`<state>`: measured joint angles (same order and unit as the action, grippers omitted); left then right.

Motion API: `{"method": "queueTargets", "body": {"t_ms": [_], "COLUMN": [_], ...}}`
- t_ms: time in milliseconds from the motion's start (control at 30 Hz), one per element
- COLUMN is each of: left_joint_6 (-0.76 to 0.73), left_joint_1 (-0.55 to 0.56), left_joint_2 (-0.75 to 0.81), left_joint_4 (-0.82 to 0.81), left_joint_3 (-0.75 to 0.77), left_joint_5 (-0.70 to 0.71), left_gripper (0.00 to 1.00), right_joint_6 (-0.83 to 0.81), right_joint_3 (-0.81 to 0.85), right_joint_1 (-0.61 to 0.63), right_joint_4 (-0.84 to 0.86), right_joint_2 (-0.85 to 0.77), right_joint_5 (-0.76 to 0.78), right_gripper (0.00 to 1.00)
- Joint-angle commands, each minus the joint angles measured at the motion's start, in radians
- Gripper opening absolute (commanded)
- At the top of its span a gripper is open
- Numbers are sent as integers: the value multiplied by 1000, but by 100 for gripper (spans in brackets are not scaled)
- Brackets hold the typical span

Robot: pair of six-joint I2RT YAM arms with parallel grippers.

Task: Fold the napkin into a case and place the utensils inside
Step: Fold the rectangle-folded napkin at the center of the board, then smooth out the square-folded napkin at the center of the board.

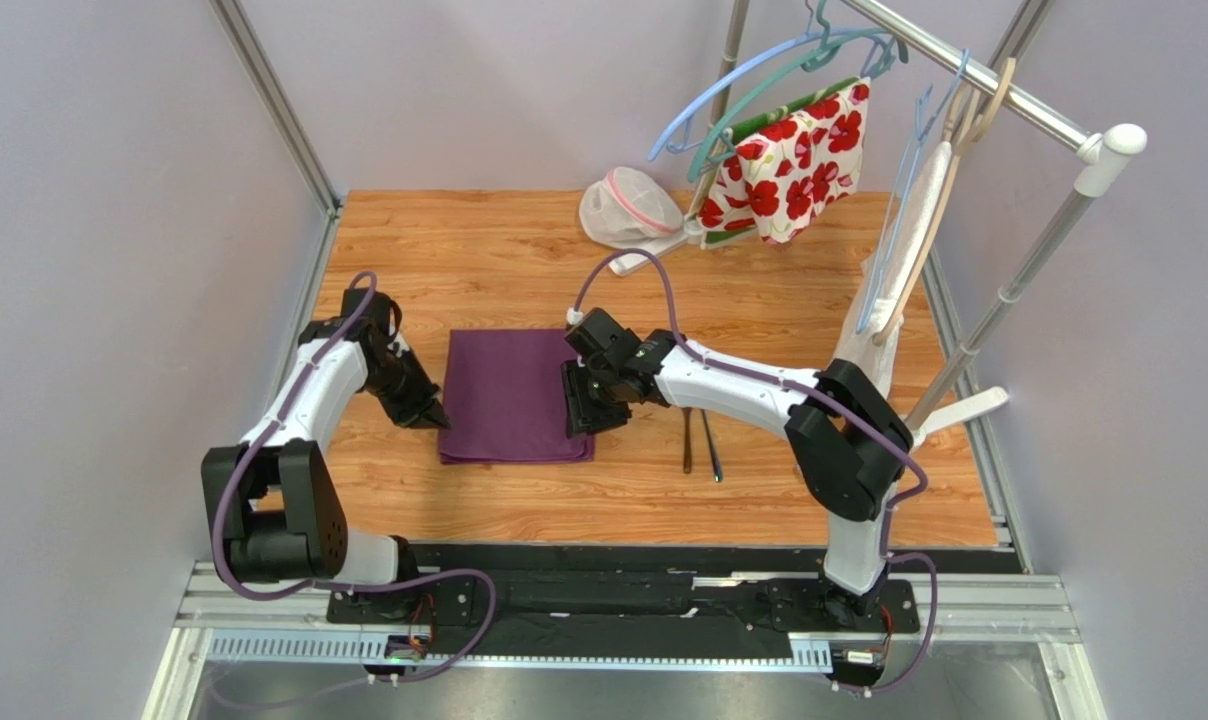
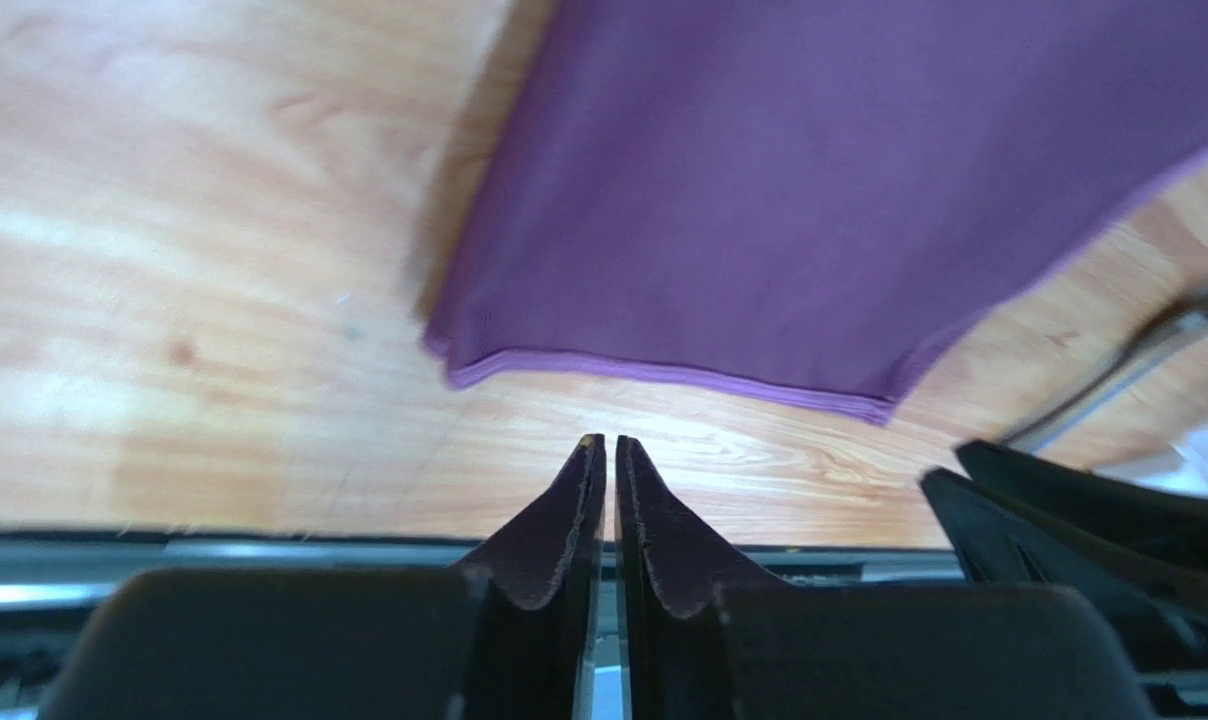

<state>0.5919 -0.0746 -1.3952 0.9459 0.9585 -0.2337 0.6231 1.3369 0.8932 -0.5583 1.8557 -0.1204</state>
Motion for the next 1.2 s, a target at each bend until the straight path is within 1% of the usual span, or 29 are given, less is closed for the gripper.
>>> {"method": "queueTargets", "body": {"t_ms": [0, 67, 100, 167, 200, 267, 433, 567, 833, 967, 1033, 1167], "left_joint_6": [-36, -40, -44, -49, -50, -53, -47, -47, -44, -32, -30, -32], "left_joint_1": [-5, -5, -4, -4, -5, -4, -5, -5, -5, -5, -4, -4], "left_joint_2": [-48, -102, -114, -137, -142, -154, -165, -143, -100, -99, -78, -41], "left_joint_4": [-120, -137, -144, -162, -167, -177, -206, -210, -193, -185, -187, -190], "left_joint_3": [9, 20, 20, 5, 2, -15, -58, -79, -99, -99, -101, -99], "left_joint_5": [-177, -162, -162, -139, -128, -124, -116, -101, -81, -119, -127, -154], "left_gripper": [11, 10, 9, 9, 9, 9, 9, 9, 9, 9, 9, 10], "right_joint_6": [-79, -77, -79, -88, -86, -83, -66, -46, -37, -48, -63, -80], "right_joint_3": [129, 146, 145, 140, 134, 101, 28, -30, -103, -104, -91, -26], "right_joint_1": [-2, -4, -5, -8, -17, -25, -31, -31, -30, -30, -31, -34], "right_joint_4": [9, 31, 43, 47, 46, 49, 57, 66, 34, 5, -24, -43], "right_joint_2": [88, 106, 117, 132, 140, 137, 109, 80, -3, -29, -44, -41], "right_joint_5": [-99, -127, -133, -128, -128, -125, -111, -111, -33, -2, 42, 45], "right_gripper": [34, 31, 28, 25, 20, 19, 17, 17, 16, 16, 16, 16]}}
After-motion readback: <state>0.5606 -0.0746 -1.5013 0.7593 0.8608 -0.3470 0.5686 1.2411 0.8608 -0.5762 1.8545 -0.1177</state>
